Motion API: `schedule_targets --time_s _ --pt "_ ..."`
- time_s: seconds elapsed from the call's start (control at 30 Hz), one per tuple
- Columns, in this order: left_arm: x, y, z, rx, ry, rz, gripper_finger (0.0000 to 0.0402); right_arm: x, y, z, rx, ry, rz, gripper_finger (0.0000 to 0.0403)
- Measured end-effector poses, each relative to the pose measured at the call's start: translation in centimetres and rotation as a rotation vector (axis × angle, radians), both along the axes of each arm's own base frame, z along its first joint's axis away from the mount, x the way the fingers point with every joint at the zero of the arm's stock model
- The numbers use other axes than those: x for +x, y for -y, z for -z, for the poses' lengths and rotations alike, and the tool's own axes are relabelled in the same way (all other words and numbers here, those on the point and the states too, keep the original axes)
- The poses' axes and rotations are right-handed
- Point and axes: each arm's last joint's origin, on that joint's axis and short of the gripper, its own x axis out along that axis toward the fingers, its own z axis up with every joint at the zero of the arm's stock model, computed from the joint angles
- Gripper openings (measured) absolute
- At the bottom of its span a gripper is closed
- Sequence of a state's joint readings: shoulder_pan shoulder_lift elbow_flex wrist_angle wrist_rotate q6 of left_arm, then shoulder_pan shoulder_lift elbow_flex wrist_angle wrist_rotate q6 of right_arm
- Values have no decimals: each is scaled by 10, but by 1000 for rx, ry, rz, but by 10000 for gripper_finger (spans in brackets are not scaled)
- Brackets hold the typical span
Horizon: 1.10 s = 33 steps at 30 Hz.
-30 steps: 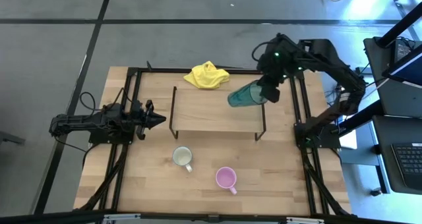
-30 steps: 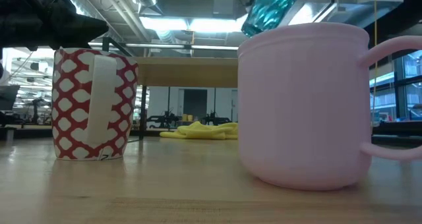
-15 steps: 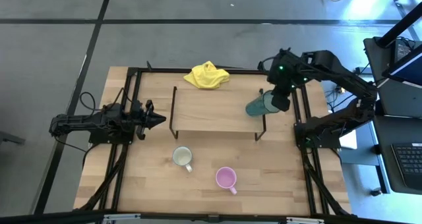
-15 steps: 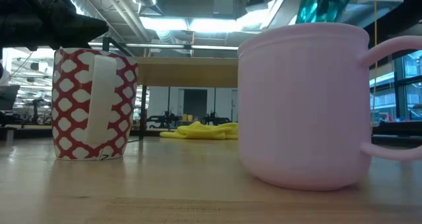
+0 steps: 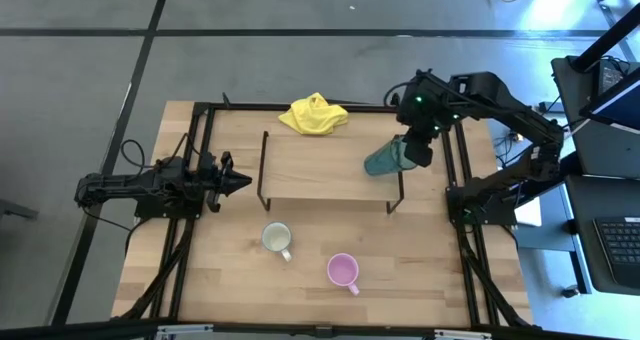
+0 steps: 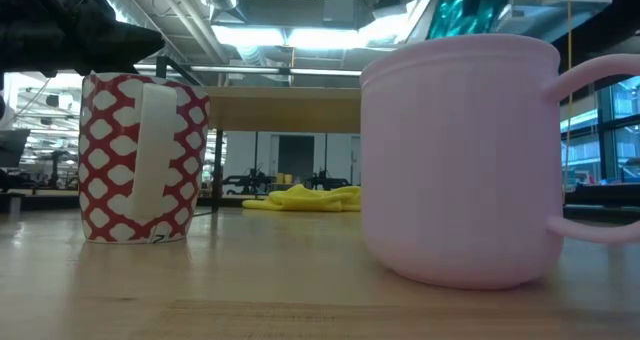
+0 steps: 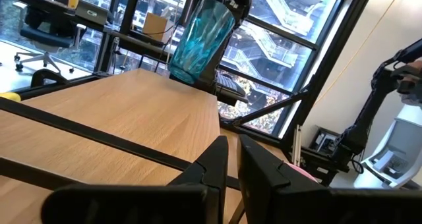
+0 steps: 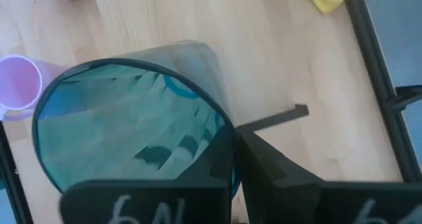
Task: Stack small to large cups/mugs on shelf
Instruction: Put the blue glass on the shelf
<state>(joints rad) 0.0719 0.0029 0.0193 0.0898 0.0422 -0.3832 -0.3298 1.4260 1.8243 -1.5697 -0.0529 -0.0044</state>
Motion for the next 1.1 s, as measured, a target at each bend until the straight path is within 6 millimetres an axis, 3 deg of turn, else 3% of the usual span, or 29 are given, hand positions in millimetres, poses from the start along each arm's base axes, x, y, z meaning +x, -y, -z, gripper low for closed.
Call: schedule_targets --time_s 0.43,0.63,1.1 --pt "0 0 0 0 1 0 27 40 14 -2 -14 -6 -30 17" --pt "0 0 0 0 1 0 27 55 18 8 38 -30 -13 18" --pt "0 0 0 0 1 1 27 56 19 8 66 -30 56 18"
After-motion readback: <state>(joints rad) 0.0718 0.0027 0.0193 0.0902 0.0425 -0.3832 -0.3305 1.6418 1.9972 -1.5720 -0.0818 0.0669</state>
